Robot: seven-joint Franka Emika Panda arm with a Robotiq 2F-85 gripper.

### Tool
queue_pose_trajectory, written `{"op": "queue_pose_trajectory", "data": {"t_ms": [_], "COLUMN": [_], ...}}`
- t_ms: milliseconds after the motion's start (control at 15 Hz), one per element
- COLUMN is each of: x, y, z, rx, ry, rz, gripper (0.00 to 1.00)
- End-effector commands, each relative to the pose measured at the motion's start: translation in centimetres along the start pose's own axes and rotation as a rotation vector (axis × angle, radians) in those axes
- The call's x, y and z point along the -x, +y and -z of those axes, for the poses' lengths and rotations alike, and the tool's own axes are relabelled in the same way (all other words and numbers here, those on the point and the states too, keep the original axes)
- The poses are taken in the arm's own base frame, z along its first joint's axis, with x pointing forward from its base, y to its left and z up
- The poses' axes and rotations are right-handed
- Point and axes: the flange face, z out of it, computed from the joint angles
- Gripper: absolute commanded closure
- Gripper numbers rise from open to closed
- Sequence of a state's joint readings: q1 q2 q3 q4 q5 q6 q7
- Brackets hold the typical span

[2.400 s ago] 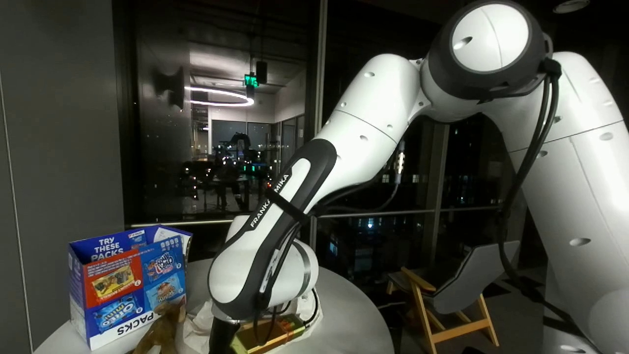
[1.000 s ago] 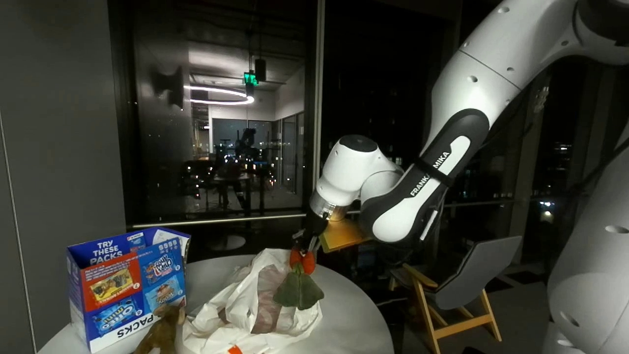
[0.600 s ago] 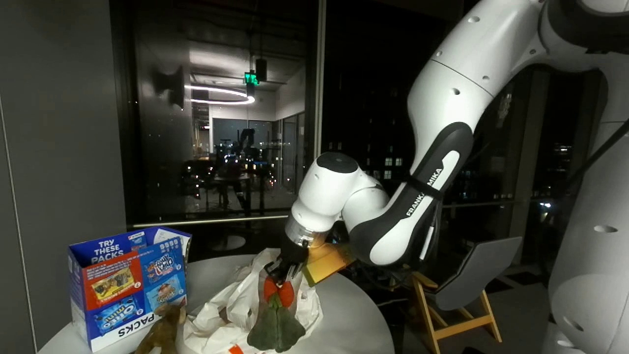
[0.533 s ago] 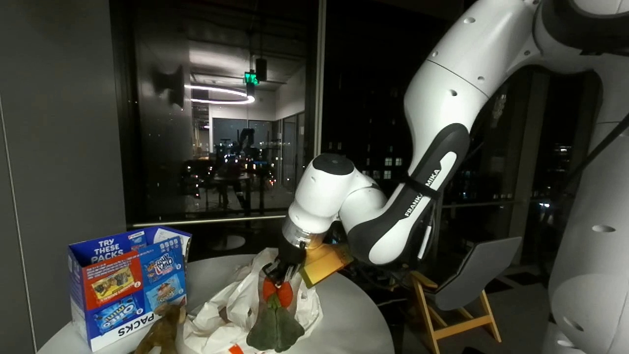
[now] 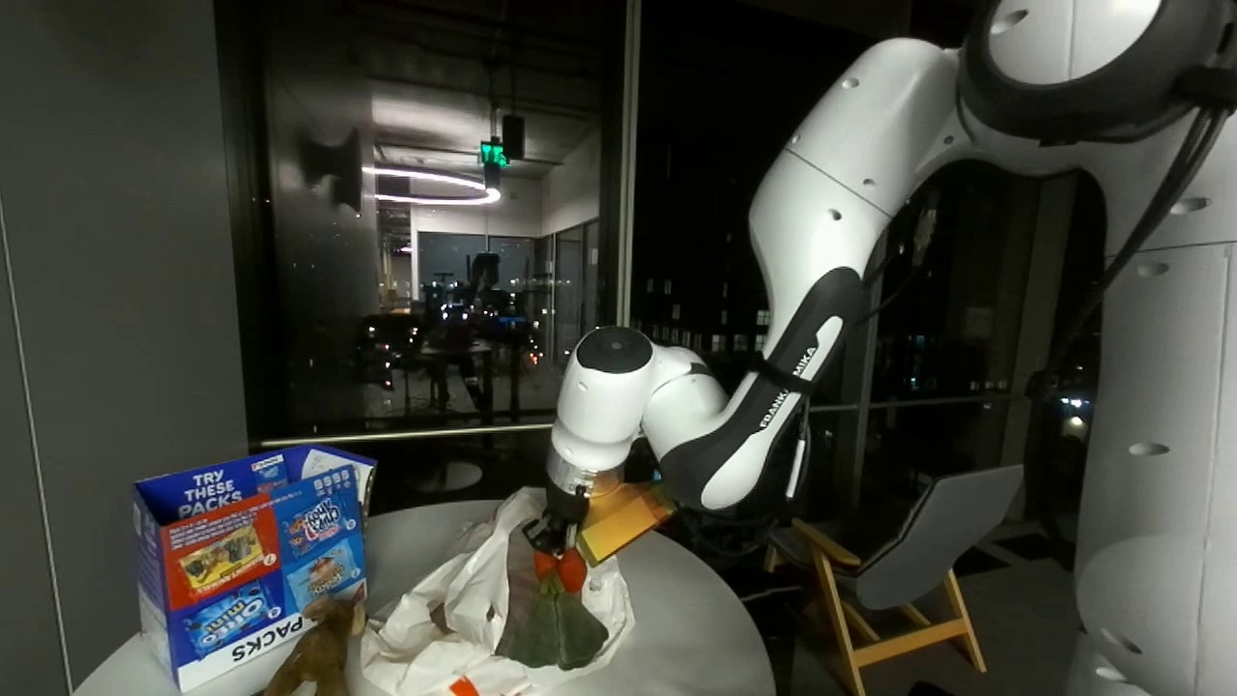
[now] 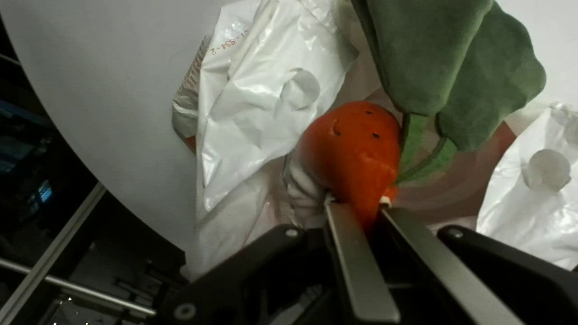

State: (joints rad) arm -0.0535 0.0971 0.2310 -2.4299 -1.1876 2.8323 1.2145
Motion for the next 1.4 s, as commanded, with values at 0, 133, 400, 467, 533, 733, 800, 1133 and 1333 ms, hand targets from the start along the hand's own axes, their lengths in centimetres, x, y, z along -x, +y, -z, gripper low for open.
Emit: {"op": "queue_pose_trajectory", "data": {"t_ms": [0, 133, 400, 467, 533, 733, 800, 1133, 1333], "x": [-2.6, -3.8, -5.7, -5.8, -6.0, -6.5, -6.5, -5.8, -4.3], "y": [0.5, 1.1, 1.4, 0.7, -0.1, -1.0, -1.1, -1.3, -1.8], "z": [-3.0, -3.6, -4.8, -4.8, -4.7, -5.3, -5.6, -5.7, -4.9], "rx": [0.036, 0.088, 0.125, 0.095, 0.066, 0.060, 0.058, 0.051, 0.011], "ry": [0.014, 0.035, 0.070, 0.079, 0.094, 0.105, 0.108, 0.087, 0.048], "rz": [0.007, 0.023, 0.062, 0.076, 0.091, 0.123, 0.117, 0.095, 0.089], "gripper": [0.92, 0.91, 0.92, 0.92, 0.92, 0.92, 0.91, 0.40, 0.18]}}
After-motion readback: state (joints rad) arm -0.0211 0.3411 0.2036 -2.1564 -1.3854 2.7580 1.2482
